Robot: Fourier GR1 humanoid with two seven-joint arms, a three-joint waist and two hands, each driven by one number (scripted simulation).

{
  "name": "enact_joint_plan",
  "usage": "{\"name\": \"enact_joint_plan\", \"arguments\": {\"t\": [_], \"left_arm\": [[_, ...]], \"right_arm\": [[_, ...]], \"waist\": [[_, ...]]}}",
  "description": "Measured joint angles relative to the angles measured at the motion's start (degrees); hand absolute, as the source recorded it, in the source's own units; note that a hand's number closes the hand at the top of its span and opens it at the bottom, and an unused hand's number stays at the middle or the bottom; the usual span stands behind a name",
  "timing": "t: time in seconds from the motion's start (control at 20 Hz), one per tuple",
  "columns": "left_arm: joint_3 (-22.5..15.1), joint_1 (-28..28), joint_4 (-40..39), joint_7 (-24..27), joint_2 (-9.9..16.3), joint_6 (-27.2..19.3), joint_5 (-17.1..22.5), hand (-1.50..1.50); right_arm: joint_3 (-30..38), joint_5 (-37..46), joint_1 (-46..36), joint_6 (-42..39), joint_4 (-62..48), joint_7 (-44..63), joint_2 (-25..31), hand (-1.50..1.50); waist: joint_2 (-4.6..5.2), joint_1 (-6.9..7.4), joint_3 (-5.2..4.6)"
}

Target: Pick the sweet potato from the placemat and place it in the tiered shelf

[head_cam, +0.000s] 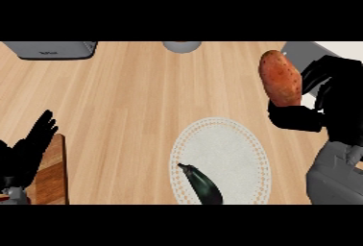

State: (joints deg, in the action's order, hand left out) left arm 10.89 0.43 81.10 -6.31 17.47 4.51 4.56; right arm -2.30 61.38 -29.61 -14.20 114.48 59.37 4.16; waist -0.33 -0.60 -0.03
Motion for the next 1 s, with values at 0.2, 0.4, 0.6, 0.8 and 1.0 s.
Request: {"name": "enact_joint_plan", "arguments": {"t": [0.2, 0.4, 0.6, 0.8, 1.0], "left_arm": [[-0.01, 1.1, 1.18, -0.07, -0.35, 0.43, 0.08, 0.0], [0.12, 0.82, 1.27, -0.26, -0.49, 0.5, -0.11, 0.0], [0.18, 0.88, 0.47, 0.46, -0.76, 0.3, -0.65, 0.0], [0.38, 0.65, 0.16, 0.9, -0.52, 0.43, -0.88, 0.0], [0.2, 0.97, 0.78, 0.64, -0.66, 0.71, -0.91, 0.0]], "right_arm": [[2.58, 0.15, -3.82, -3.48, 6.6, 1.1, 0.85, 1.5], [4.99, 0.82, -8.63, -6.63, 9.14, 1.53, 1.94, 1.5], [8.64, 2.17, -13.87, -9.5, 7.36, 0.53, 4.84, 1.5], [11.46, 4.48, -17.99, -13.05, 2.6, -1.19, 8.72, 1.5], [15.16, 4.72, -22.43, -16.73, -2.36, -2.97, 11.84, 1.5]], "waist": [[-0.01, 0.24, -0.01], [0.02, 0.33, -0.02], [0.04, 0.36, -0.06], [0.05, 0.42, -0.09], [0.05, 0.57, -0.08]]}}
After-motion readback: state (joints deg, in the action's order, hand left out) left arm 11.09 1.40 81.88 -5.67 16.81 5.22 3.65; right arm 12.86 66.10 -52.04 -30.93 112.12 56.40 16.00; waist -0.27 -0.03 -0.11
